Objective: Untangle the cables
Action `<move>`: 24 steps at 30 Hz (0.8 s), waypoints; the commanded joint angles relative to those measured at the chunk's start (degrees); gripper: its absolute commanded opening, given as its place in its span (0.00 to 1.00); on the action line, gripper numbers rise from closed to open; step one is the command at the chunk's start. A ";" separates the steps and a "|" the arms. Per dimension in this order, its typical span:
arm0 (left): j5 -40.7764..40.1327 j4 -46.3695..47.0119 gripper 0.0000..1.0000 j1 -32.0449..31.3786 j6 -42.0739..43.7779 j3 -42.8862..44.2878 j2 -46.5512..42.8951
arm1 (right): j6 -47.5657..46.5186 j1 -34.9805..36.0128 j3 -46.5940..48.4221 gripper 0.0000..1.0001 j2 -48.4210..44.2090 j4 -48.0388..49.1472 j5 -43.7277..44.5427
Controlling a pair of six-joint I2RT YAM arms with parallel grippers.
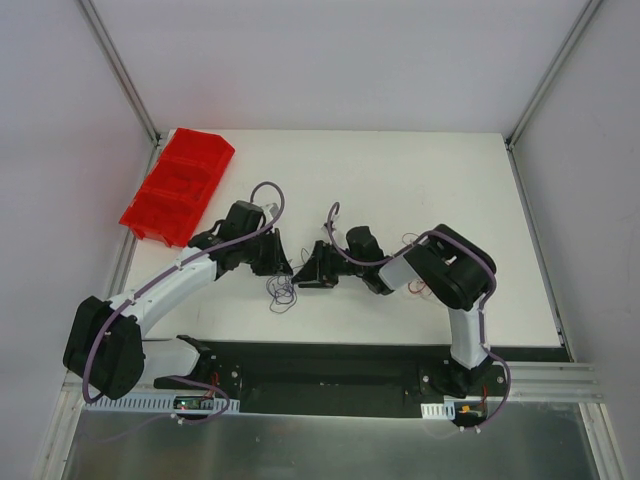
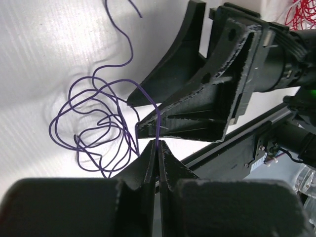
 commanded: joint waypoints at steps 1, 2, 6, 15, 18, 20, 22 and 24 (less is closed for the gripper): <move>3.52 2.72 0.00 -0.05 -1.20 0.80 -0.32 | 5.27 0.33 1.61 0.55 1.41 9.75 -2.33; 3.87 3.16 0.00 -0.05 -1.20 0.80 -0.23 | 5.71 0.24 1.43 0.56 1.41 10.28 -1.98; 3.26 4.04 0.00 -0.14 -1.29 -0.07 0.30 | 5.80 -1.95 -0.49 0.61 0.44 9.94 -0.23; 3.87 5.62 0.00 -0.14 -2.17 0.27 0.82 | 4.83 -3.19 -0.77 0.61 -0.53 9.67 -1.01; 4.23 5.80 0.00 -0.14 -1.99 1.06 1.96 | 4.49 -2.92 -0.94 0.61 -1.14 9.67 -1.01; 4.23 5.89 0.00 -0.14 -1.73 1.33 2.84 | 4.66 -2.92 -1.12 0.61 -1.32 9.67 -0.93; 4.05 5.97 0.00 -0.14 -1.73 1.42 3.37 | 4.66 -2.66 -1.21 0.59 -1.41 9.58 -0.84; 3.61 6.15 0.00 -0.14 -1.55 1.42 3.55 | 4.75 -2.40 -1.12 0.55 -1.32 9.32 -0.75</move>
